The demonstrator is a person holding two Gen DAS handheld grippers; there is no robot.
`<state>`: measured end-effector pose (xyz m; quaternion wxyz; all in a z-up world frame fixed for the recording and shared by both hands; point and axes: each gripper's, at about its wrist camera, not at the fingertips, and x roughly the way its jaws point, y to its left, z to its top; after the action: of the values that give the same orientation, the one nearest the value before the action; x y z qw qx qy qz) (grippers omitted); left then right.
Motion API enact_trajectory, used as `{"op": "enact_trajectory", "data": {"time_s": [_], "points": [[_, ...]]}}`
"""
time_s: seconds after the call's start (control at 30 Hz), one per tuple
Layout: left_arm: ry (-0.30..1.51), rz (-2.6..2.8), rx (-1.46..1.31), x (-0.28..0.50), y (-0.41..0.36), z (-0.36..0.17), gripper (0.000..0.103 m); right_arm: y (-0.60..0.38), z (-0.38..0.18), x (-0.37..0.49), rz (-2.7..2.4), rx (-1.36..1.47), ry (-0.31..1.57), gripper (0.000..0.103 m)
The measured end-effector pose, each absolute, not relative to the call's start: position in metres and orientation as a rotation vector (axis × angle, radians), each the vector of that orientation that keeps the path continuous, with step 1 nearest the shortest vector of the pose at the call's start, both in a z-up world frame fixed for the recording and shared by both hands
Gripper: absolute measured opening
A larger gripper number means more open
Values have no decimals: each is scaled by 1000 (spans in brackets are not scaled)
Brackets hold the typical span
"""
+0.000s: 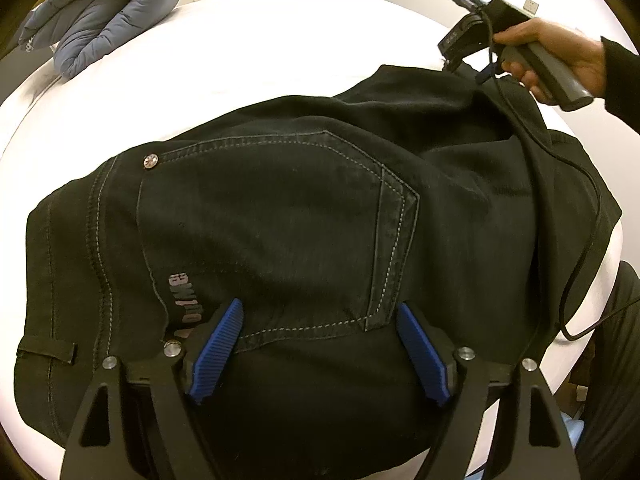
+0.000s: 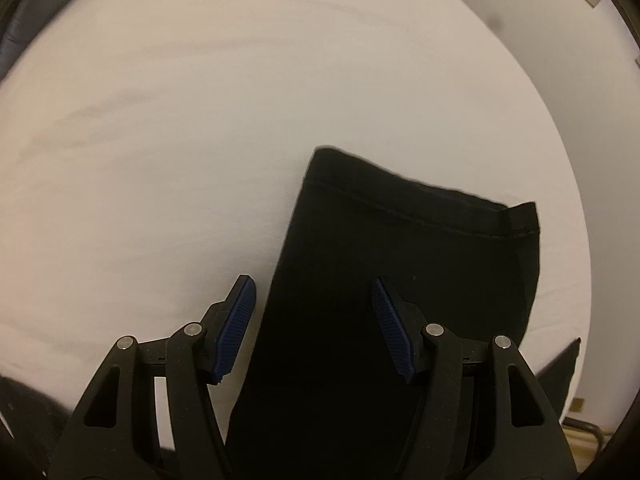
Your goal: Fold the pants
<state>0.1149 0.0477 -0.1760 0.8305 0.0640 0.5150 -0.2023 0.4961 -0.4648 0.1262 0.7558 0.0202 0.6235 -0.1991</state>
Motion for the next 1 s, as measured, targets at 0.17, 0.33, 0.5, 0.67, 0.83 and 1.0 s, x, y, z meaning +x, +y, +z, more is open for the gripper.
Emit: {"op": "enact_trajectory", "data": {"time_s": [0.17,0.33,0.5,0.67,0.83,1.0], "points": [[1090,-429,132,115,48,-176,81,-468,132,503,-485,107,1341,65],[1089,-430,128,115,49,-175,82,-469,130,507,-455,91,1329,65],[1088,-426,122,115,51,-175,82,-488,123,512,-383,123,1343,62],[1088,-426,124,114,52,-176,82,-496,130,512,-321,119,1334,16],[1094,-426,131,114,52,-175,82,-520,148,498,-305,201,1270,4],[1104,-424,129,117,51,-176,82,-562,218,417,-260,377,1004,4]]}}
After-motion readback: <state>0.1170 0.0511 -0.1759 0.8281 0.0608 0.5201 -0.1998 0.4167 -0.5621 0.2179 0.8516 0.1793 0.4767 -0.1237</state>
